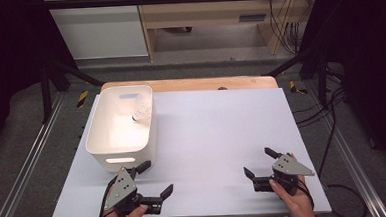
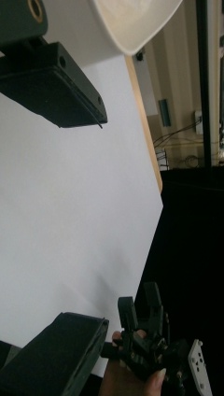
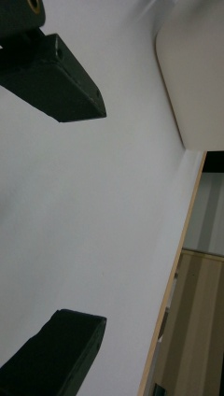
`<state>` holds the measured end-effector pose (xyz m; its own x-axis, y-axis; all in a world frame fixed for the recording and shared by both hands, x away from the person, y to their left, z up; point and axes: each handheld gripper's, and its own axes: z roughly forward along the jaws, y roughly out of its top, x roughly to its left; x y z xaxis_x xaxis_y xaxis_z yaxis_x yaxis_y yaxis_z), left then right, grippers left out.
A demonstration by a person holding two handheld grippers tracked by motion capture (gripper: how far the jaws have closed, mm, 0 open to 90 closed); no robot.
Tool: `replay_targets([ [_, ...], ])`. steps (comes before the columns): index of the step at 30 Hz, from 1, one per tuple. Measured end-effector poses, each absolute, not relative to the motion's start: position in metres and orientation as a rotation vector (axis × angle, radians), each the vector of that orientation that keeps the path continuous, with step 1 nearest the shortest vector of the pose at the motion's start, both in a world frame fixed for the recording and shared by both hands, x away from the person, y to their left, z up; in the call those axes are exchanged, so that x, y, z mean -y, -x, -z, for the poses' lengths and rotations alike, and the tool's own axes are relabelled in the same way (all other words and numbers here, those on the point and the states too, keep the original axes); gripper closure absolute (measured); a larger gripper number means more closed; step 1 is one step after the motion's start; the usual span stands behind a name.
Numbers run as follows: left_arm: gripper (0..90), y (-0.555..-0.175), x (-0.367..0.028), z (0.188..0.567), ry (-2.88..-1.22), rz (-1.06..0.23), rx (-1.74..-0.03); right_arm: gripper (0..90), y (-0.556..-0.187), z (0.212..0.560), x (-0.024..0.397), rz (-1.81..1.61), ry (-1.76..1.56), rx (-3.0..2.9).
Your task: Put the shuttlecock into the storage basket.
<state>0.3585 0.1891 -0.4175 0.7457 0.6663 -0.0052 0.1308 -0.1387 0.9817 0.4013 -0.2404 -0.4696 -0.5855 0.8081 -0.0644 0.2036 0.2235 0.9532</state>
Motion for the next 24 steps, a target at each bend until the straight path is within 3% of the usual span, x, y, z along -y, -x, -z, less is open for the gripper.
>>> replay_targets([
  [24, 2.4, -0.354, -0.248, 0.402, -1.556, -0.698, -0.717, 2.7, -0.392, 0.467, 0.241, -1.385, -0.914, -1.916],
])
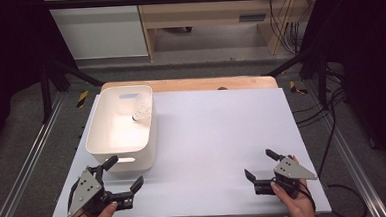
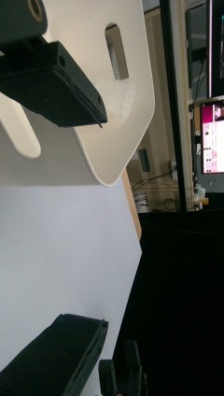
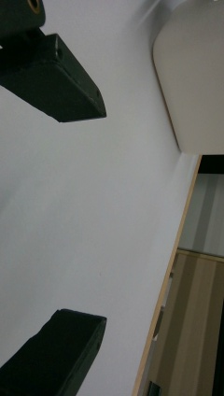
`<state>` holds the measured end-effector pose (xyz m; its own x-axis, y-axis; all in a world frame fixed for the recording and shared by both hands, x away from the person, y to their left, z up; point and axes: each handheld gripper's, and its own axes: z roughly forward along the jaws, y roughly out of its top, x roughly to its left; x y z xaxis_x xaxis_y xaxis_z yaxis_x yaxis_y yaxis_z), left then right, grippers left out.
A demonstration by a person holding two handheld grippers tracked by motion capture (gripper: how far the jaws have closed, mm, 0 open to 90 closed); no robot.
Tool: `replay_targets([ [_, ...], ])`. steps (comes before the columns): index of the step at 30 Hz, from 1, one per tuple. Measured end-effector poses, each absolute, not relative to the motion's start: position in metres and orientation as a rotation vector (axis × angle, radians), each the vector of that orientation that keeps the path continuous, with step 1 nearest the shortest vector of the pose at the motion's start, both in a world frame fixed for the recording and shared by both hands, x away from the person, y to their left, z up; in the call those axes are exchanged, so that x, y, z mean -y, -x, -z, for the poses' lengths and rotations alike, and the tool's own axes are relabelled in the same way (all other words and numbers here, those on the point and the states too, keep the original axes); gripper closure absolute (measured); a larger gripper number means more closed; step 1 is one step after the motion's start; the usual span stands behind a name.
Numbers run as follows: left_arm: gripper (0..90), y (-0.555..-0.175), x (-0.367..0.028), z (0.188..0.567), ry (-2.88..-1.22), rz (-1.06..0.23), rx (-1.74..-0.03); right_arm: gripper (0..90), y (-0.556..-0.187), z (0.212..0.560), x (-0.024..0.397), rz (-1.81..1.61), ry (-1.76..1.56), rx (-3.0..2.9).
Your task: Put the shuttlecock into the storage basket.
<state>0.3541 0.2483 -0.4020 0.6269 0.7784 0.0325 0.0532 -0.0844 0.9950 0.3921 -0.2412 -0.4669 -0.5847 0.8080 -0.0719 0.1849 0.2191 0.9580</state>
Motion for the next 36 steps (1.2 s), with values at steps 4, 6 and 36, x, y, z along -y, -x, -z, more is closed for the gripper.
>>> replay_targets([
  [4, 2.4, -0.355, -0.255, 0.403, -1.543, -0.727, -0.723, 2.7, -0.390, 0.467, 0.243, -1.387, -0.913, -1.909],
  [6, 2.4, -0.356, -0.257, 0.405, -1.531, -0.732, -0.726, 2.7, -0.389, 0.466, 0.243, -1.387, -0.915, -1.906],
  [36, 2.3, -0.365, -0.273, 0.429, -1.504, -0.767, -0.715, 2.6, -0.386, 0.466, 0.246, -1.392, -0.914, -1.898],
])
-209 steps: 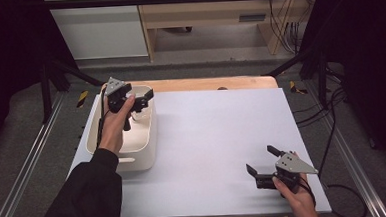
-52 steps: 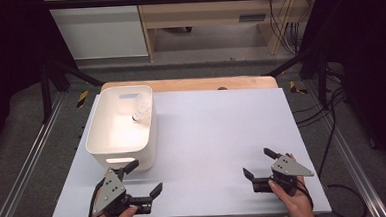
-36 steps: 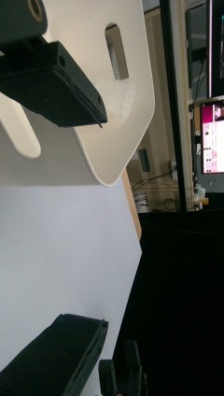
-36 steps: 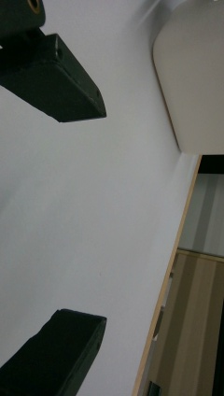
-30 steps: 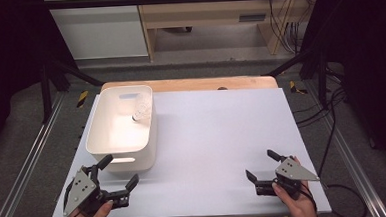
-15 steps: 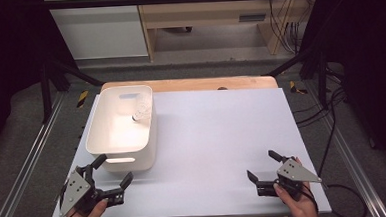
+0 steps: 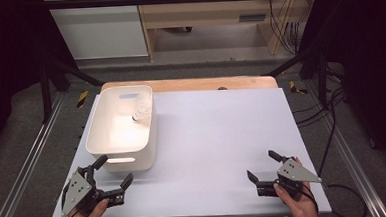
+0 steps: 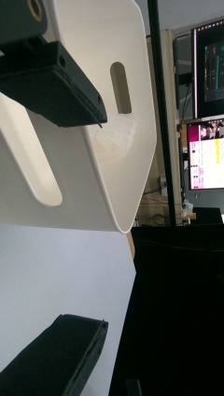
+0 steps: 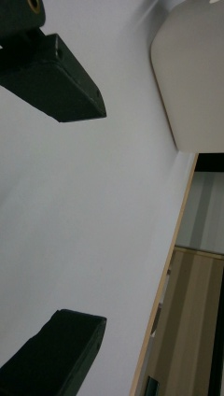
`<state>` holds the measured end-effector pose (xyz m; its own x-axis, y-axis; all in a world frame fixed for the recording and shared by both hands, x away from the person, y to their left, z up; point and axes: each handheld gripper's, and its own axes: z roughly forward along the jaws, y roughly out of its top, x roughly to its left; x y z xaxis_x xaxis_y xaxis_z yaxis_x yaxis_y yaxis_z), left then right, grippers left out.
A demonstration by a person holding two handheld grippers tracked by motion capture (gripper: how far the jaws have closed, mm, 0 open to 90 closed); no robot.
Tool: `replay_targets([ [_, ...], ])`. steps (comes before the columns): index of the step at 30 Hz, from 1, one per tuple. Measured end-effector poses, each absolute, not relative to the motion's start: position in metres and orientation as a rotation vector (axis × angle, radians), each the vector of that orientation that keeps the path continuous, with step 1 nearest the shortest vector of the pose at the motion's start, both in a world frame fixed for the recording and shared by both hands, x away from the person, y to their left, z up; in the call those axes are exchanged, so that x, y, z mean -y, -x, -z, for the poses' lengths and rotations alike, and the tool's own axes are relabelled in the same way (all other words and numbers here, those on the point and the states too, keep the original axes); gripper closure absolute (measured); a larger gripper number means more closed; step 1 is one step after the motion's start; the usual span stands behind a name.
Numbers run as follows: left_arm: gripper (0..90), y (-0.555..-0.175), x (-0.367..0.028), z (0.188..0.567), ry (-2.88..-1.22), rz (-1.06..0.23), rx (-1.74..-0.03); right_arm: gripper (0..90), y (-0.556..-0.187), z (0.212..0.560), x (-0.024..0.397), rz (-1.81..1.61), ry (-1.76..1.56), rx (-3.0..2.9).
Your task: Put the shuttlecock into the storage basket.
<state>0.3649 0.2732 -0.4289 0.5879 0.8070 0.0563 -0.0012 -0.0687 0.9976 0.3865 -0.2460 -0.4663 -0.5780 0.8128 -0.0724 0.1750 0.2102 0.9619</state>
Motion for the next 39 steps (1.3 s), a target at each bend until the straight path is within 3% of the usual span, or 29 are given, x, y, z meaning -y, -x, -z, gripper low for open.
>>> replay_targets([
  [39, 2.3, -0.374, -0.266, 0.454, -1.562, -0.682, -0.688, 2.6, -0.387, 0.470, 0.246, -1.408, -0.915, -1.880],
])
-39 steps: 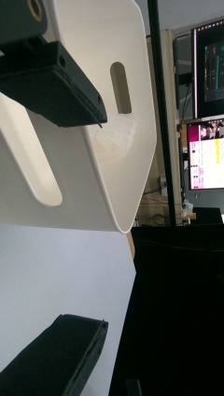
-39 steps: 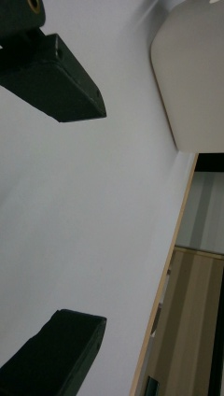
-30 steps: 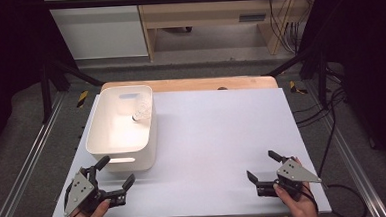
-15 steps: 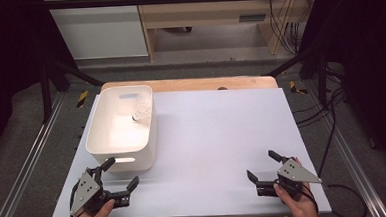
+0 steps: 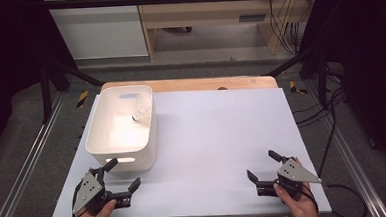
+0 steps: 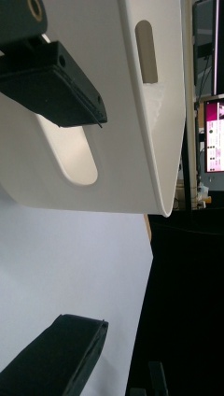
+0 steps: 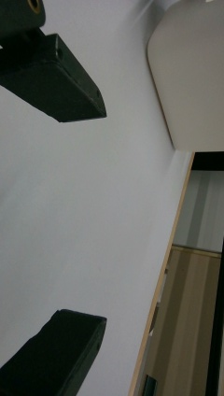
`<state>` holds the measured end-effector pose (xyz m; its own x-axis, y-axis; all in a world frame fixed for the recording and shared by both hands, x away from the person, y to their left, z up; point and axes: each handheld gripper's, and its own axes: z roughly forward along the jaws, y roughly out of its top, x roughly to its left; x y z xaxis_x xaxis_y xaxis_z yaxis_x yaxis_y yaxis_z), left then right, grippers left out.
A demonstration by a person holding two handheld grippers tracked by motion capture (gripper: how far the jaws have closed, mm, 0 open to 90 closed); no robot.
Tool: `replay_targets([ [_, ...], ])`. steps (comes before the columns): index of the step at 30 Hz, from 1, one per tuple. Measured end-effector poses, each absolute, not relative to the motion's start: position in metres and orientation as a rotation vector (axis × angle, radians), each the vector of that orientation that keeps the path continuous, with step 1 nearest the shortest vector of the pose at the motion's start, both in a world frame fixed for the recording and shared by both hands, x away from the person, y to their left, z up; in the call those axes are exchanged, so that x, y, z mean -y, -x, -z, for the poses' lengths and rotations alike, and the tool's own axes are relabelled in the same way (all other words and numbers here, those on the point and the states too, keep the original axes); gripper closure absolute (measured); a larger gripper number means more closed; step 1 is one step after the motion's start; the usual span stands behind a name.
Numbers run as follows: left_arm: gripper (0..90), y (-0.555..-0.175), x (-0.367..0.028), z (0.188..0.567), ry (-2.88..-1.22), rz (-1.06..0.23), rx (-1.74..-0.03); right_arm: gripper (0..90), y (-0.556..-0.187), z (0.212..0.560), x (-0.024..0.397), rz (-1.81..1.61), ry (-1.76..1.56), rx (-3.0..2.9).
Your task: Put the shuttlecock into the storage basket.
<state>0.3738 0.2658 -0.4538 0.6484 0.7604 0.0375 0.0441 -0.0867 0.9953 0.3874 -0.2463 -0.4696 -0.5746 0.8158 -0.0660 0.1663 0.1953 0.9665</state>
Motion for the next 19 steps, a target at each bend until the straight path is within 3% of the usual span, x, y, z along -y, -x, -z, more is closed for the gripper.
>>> replay_targets([
  [19, 2.2, -0.3710, -0.2596, 0.4560, -1.492, -0.672, -0.675, 3.0, -0.3932, 0.4777, 0.2418, -1.357, -0.892, -1.896],
])
